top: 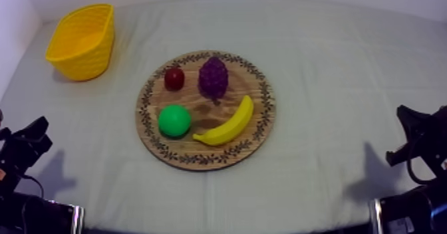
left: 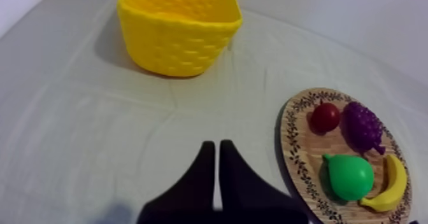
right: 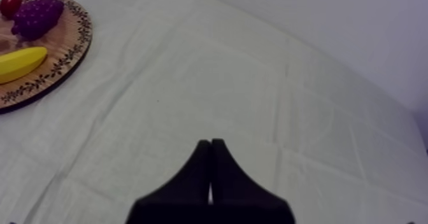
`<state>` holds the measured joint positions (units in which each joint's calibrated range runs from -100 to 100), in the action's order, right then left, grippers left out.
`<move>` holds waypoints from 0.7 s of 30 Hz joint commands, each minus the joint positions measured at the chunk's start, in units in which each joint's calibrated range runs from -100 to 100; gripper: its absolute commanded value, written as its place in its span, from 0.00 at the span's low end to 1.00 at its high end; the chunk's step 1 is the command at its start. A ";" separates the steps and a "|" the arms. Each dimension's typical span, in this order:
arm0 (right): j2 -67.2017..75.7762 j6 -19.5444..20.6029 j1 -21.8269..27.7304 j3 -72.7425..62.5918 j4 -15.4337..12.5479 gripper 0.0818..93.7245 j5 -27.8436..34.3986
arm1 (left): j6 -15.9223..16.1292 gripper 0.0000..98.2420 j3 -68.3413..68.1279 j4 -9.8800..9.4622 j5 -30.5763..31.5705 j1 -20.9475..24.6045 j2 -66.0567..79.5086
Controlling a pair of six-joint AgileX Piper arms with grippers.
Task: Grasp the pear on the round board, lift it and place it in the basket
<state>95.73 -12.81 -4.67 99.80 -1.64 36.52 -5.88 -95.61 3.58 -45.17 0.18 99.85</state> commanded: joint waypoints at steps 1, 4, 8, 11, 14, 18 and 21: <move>0.03 -0.01 0.00 -0.02 0.01 0.00 0.02 | 0.00 0.00 -0.04 -0.04 -0.04 0.01 -0.02; 0.03 -0.01 0.00 -0.02 0.01 0.00 0.02 | 0.00 0.00 -0.04 -0.04 -0.04 0.01 -0.02; 0.03 -0.01 0.00 -0.02 0.01 0.00 0.02 | 0.00 0.00 -0.04 -0.04 -0.04 0.01 -0.02; 0.03 -0.01 0.00 -0.02 0.01 0.00 0.02 | 0.00 0.00 -0.04 -0.04 -0.04 0.01 -0.02; 0.03 -0.01 0.00 -0.02 0.01 0.00 0.02 | -0.29 0.00 -0.04 -0.04 -0.04 0.01 -0.02; 0.03 -0.01 0.00 -0.02 0.01 0.00 0.02 | 0.51 0.00 -0.04 -0.04 -0.10 0.01 -0.02; 0.03 0.01 0.00 -0.02 0.01 0.00 0.02 | 3.32 0.00 -0.04 -0.04 -0.15 -0.23 -0.02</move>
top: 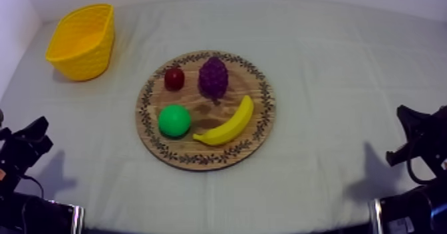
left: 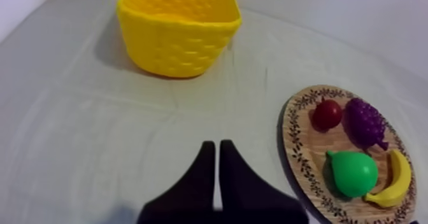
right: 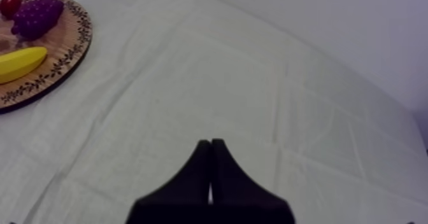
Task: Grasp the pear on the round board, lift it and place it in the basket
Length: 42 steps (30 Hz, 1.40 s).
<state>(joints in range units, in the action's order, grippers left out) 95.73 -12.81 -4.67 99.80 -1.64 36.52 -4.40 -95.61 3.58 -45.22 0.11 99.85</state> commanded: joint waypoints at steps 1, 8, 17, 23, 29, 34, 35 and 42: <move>0.03 0.02 0.00 -0.02 0.01 0.00 0.02 | 2.06 0.00 -0.04 -0.04 -0.11 -0.55 -0.02; 0.03 0.00 0.00 -0.02 0.01 0.00 0.02 | 2.86 0.00 0.33 1.67 0.69 -3.63 -0.26; 0.03 -0.01 0.00 -0.02 0.01 0.00 0.02 | 13.84 0.00 4.26 14.07 4.13 -4.30 -13.36; 0.03 -0.01 0.00 -0.02 0.01 0.00 0.02 | 14.61 0.00 11.33 16.31 -0.52 -5.46 -23.63; 0.03 -0.01 0.00 -0.02 0.01 0.00 0.02 | 13.32 0.00 18.09 16.48 -6.50 -6.43 -34.29; 0.03 -0.01 0.00 -0.02 0.01 0.00 0.02 | 12.67 0.00 24.62 15.49 -11.56 -7.62 -43.70; 0.03 -0.01 0.00 -0.02 0.01 0.00 0.02 | 12.38 0.00 26.23 15.04 -12.80 -7.90 -45.59; 0.03 -0.01 0.00 -0.02 0.01 0.00 0.02 | 8.79 0.00 39.16 10.95 -22.15 -11.47 -59.82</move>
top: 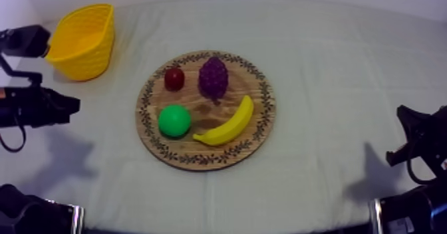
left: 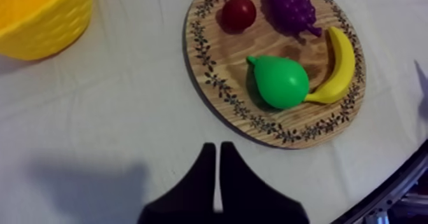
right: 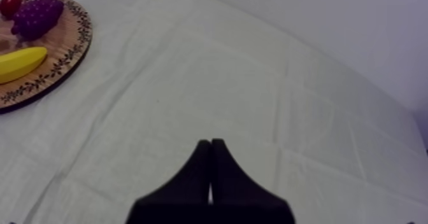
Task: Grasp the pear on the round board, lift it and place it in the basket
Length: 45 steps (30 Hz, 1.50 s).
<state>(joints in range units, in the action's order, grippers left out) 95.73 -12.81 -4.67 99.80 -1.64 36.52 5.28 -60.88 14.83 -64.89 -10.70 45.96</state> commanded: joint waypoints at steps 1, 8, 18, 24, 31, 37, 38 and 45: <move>0.03 -0.01 0.00 -0.02 0.01 0.00 0.02 | -1.47 0.00 6.14 -0.59 -3.72 -1.14 -7.93; 0.03 -0.01 0.00 -0.02 0.01 0.00 0.02 | -7.27 0.00 18.54 -2.35 -13.77 -4.24 -19.92; 0.03 -0.01 0.00 -0.02 0.01 0.00 0.02 | -11.79 0.00 35.97 -4.12 -25.24 -8.97 -31.76; 0.03 -0.01 0.00 -0.02 0.01 0.00 0.02 | -13.71 0.00 44.85 -5.61 -30.94 -9.77 -37.50; 0.03 -0.01 0.00 -0.02 0.01 0.00 0.02 | -15.92 0.00 50.82 -6.72 -34.33 -12.58 -41.65; 0.03 -0.01 0.00 -0.02 0.01 0.00 0.02 | -16.56 0.00 52.32 -6.41 -34.80 -14.15 -43.55; 0.03 -0.01 0.00 -0.02 0.01 0.00 0.02 | -16.93 0.00 52.24 -6.47 -34.82 -14.39 -43.74; 0.03 -0.01 0.00 -0.02 0.01 0.00 0.02 | -19.59 0.00 52.37 -7.39 -34.64 -15.85 -44.67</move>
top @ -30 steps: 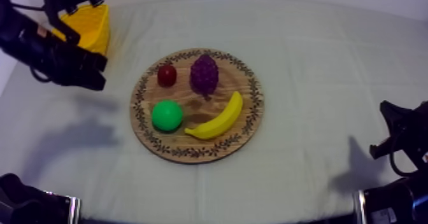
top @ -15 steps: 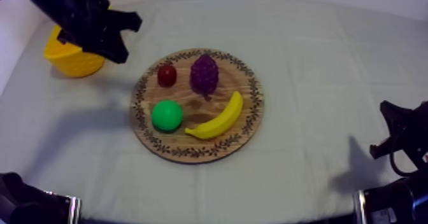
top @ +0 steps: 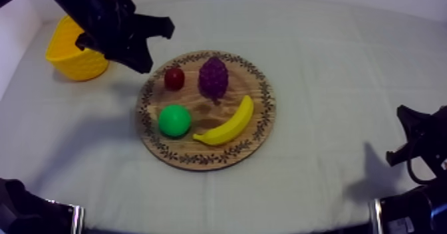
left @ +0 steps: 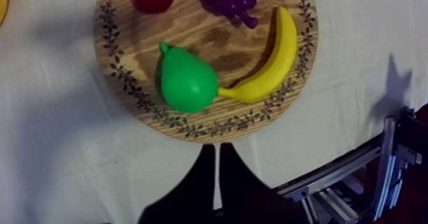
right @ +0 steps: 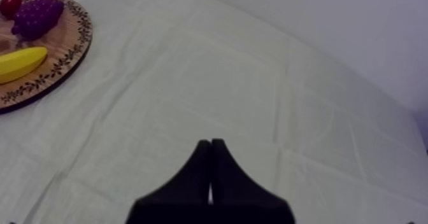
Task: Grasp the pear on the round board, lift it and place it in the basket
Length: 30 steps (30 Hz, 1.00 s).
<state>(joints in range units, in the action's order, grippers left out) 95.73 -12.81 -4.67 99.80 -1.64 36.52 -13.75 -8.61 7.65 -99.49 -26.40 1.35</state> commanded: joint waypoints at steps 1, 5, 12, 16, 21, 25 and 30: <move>0.03 -0.01 0.00 -0.02 0.01 0.00 0.02 | -0.98 0.00 0.24 -0.44 -0.03 -0.39 -0.10; 0.03 -0.01 0.00 -0.02 0.01 0.00 0.02 | -2.08 0.00 0.97 -1.44 0.30 -1.43 -0.19; 0.03 -0.01 0.00 -0.02 0.01 0.00 0.02 | -2.70 0.22 2.06 -2.69 0.74 -2.81 -0.66; 0.03 -0.01 0.00 -0.02 0.01 0.00 0.02 | -2.66 0.40 1.62 -2.77 1.14 -3.03 -0.88; 0.03 -0.01 0.00 -0.02 0.01 0.00 0.02 | -2.31 0.57 0.78 -2.13 1.00 -2.93 -1.26; 0.03 -0.01 0.00 -0.02 0.01 0.00 0.02 | -1.60 0.70 0.53 -1.16 0.55 -2.80 -1.66; 0.03 -0.01 0.00 -0.02 0.01 0.00 0.02 | -1.10 0.84 0.28 -0.33 0.35 -2.86 -2.08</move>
<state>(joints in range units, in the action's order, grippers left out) 95.73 -12.81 -4.67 99.80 -1.64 36.52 -14.88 -8.22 7.28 -99.07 -29.22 -0.70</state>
